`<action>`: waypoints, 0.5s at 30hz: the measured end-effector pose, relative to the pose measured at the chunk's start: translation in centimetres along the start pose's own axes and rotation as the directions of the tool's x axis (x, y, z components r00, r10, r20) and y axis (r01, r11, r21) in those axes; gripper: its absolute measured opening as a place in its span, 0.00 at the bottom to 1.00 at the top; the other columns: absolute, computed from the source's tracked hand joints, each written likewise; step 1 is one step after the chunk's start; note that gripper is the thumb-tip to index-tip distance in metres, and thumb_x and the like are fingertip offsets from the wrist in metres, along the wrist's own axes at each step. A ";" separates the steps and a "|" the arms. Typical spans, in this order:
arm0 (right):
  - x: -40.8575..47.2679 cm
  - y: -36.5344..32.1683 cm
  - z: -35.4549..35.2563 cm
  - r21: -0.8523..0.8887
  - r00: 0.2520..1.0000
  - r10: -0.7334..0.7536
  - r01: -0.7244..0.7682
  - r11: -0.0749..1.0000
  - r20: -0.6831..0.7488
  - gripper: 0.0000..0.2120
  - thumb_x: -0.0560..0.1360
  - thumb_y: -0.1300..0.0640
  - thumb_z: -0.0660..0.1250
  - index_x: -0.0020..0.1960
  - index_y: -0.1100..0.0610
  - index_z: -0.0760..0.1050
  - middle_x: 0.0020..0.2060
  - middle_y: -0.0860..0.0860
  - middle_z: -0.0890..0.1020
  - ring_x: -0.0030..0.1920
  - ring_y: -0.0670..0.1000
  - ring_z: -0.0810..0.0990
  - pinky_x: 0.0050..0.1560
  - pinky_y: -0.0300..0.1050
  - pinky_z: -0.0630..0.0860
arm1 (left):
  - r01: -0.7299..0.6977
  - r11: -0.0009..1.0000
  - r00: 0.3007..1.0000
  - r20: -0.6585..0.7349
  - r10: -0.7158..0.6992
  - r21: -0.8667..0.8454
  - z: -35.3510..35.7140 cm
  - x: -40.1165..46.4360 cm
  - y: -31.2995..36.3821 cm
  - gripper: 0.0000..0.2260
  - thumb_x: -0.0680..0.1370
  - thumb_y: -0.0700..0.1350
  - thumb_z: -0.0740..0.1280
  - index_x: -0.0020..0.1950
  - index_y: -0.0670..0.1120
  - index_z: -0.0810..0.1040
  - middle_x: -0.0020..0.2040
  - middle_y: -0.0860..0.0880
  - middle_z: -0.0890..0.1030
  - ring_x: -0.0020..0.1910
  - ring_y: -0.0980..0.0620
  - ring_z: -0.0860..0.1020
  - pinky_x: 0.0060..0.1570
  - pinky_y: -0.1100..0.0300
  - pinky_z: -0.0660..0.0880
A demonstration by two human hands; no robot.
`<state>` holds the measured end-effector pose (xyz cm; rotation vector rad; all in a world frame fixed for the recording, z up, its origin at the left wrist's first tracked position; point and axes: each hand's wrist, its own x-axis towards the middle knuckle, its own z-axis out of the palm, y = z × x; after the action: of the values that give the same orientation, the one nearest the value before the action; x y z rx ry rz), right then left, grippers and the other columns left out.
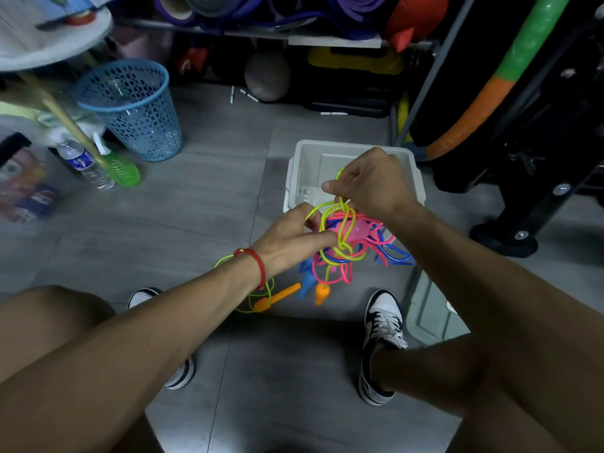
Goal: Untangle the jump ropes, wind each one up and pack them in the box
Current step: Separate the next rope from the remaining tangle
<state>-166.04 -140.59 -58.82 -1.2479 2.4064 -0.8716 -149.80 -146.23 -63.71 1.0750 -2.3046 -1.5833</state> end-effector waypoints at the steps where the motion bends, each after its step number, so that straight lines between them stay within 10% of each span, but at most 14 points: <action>1: -0.1 0.0 -0.1 0.002 1.000 -0.005 0.005 1.000 -0.006 0.20 0.69 0.44 0.78 0.30 0.59 0.80 0.25 0.57 0.80 0.31 0.54 0.81 0.38 0.50 0.80 | -0.001 1.000 1.000 0.022 0.001 -0.001 0.0 -0.1 0.1 0.24 0.63 0.60 0.74 0.50 0.46 0.78 0.46 0.48 0.84 0.48 0.49 0.82 0.53 0.49 0.78; 11: -0.2 0.4 -0.5 0.071 0.995 0.024 -0.031 0.997 0.094 0.18 0.71 0.45 0.77 0.34 0.60 0.83 0.29 0.56 0.84 0.30 0.48 0.83 0.34 0.40 0.77 | -0.105 0.993 0.994 -0.033 0.107 0.061 0.1 1.0 -0.9 0.12 0.72 0.55 0.74 0.42 0.46 0.82 0.30 0.50 0.77 0.29 0.57 0.71 0.32 0.59 0.68; 15: -1.0 0.6 -2.1 -0.228 0.969 -0.116 0.166 0.959 0.216 0.15 0.72 0.42 0.74 0.44 0.54 0.85 0.41 0.52 0.86 0.45 0.47 0.82 0.48 0.41 0.76 | -0.058 0.997 0.993 -0.095 0.064 0.060 -0.4 1.8 -1.8 0.17 0.71 0.59 0.70 0.41 0.44 0.80 0.29 0.53 0.74 0.27 0.57 0.69 0.31 0.60 0.65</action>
<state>-166.89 -138.71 -57.57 -1.5347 2.3358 -0.4649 -150.09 -147.97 -65.58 1.0587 -2.3083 -1.4190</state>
